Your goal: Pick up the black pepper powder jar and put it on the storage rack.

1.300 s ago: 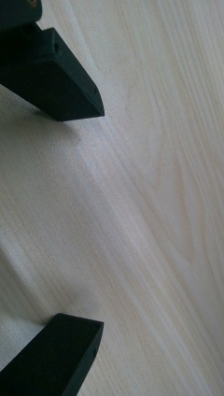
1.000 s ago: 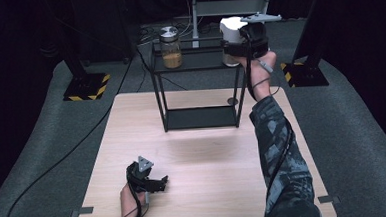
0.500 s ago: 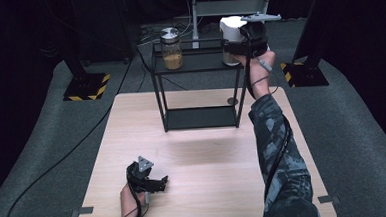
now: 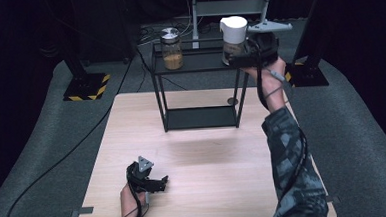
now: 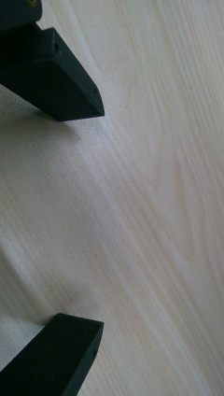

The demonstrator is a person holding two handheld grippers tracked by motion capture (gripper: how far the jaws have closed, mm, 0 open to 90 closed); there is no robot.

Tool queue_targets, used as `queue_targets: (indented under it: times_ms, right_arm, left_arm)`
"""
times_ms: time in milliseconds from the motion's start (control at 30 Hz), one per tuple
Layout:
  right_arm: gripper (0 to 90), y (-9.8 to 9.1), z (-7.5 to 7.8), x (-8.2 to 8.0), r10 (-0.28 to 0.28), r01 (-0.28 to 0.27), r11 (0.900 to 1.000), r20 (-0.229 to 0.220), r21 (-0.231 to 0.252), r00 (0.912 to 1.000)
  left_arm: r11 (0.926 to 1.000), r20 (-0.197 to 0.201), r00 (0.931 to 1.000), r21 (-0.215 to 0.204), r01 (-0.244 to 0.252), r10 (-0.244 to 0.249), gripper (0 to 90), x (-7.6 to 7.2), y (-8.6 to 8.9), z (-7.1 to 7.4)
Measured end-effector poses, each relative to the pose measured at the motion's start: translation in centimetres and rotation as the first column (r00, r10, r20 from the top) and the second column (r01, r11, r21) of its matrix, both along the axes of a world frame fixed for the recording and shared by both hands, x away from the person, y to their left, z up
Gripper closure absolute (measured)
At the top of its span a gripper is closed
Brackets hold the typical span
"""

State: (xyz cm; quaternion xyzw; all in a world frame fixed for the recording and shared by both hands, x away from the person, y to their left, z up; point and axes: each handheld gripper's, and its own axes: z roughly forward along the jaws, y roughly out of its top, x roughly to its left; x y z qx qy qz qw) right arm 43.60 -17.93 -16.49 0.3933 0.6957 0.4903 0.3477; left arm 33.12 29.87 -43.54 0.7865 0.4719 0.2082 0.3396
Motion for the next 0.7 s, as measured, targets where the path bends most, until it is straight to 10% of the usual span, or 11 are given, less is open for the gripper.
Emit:
queue_targets:
  times_ms: [200, 367, 433, 567, 600, 667, 700]
  right_arm:
    - [0.0, -2.2, -3.5, -5.7, -0.029, 0.029, 0.999, 0.004, -0.033, 0.9996]
    - [0.0, -4.4, -9.7, -10.7, -0.106, 0.102, 0.9928, -0.06, -0.064, 0.9926]
    - [0.0, -5.5, -14.0, -13.2, -0.179, 0.171, 0.9828, -0.117, -0.069, 0.977]
    - [0.0, -6.8, -17.7, -14.6, -0.225, 0.218, 0.9742, -0.197, -0.058, 0.9541]
    - [0.0, -7.4, -19.8, -15.1, -0.267, 0.262, 0.9636, -0.249, -0.056, 0.9308]
    - [0.0, -7.8, -20.8, -15.3, -0.277, 0.275, 0.9604, -0.277, -0.046, 0.9203]
    - [0.0, -7.8, -22.5, -15.7, -0.313, 0.311, 0.9487, -0.313, -0.058, 0.8968]
  left_arm:
    - [1.0, 0.0, 1.0, 0.001, 0.001, -0.001, 0.4, 0.0, 0.0, 0.0]
    - [1.0, 0.0, 1.0, 0.001, 0.002, -0.002, 0.4, 0.0, 0.0, 0.0]
    - [1.0, 0.0, 1.0, 0.0, 0.002, -0.002, 0.4, 0.0, 0.0, 0.0]
    - [1.0, -0.001, 1.0, 0.0, 0.001, -0.001, 0.4, 0.0, 0.0, 0.0]
    - [1.0, 0.0, 1.0, 0.0, 0.001, -0.001, 0.4, 0.0, 0.0, 0.0]
    - [1.0, 0.0, 1.0, 0.0, 0.001, -0.001, 0.4, 0.0, 0.0, 0.0]
    - [1.0, 0.0, 1.0, -0.001, 0.0, 0.0, 0.4, 0.0, 0.0, 0.0]
